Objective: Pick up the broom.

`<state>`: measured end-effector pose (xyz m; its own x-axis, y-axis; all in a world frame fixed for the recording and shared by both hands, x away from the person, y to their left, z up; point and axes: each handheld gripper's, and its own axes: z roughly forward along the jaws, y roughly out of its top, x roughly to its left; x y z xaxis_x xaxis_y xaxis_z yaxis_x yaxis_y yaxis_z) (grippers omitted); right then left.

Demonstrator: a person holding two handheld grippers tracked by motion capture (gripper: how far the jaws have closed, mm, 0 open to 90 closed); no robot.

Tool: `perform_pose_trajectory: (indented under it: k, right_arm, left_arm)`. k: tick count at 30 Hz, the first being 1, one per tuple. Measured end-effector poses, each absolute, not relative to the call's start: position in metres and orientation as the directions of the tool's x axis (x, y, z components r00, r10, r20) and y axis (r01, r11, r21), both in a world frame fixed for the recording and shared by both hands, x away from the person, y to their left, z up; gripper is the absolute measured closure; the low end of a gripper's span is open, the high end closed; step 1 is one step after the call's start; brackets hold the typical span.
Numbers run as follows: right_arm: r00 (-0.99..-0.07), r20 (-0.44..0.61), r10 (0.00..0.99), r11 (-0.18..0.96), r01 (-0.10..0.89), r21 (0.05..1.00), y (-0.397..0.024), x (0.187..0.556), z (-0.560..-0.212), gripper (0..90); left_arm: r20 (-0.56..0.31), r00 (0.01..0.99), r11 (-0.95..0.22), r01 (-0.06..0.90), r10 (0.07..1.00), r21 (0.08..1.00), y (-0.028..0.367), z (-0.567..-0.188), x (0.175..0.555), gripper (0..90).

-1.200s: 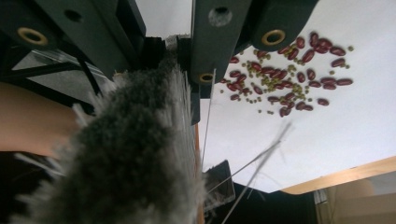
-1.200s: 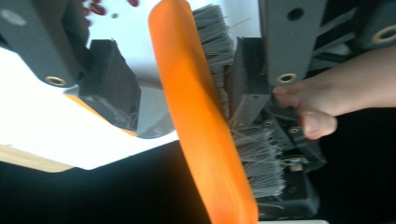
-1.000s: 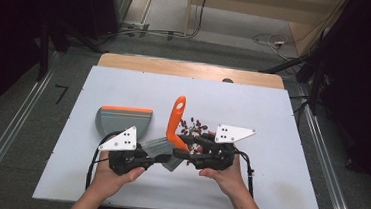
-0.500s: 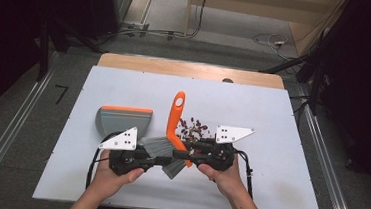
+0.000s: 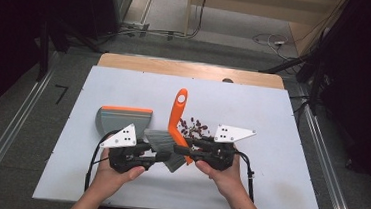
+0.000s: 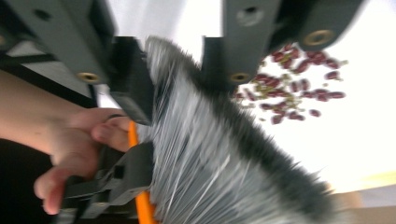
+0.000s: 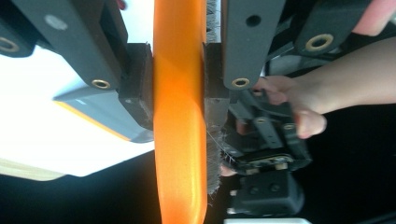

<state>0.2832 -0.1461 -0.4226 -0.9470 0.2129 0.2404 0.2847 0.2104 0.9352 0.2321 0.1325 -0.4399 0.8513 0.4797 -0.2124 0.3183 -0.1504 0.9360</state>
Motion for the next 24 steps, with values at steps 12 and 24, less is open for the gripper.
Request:
perform_pose_trajectory:
  k: [12, 24]
  right_arm:
    - [-0.905, 0.253, 0.341, 0.193, 0.331, 0.924, -0.167, 0.295, -0.420, 68.1]
    - [-0.853, 0.226, 0.471, 0.217, 0.360, 0.907, -0.178, 0.303, -0.418, 68.2]
  left_arm:
    - [-0.208, 0.776, -0.106, 0.333, 0.595, 0.937, 0.146, -0.439, 0.233, 16.1]
    - [-0.203, 0.735, -0.081, 0.331, 0.646, 0.940, 0.162, -0.440, 0.232, 1.2]
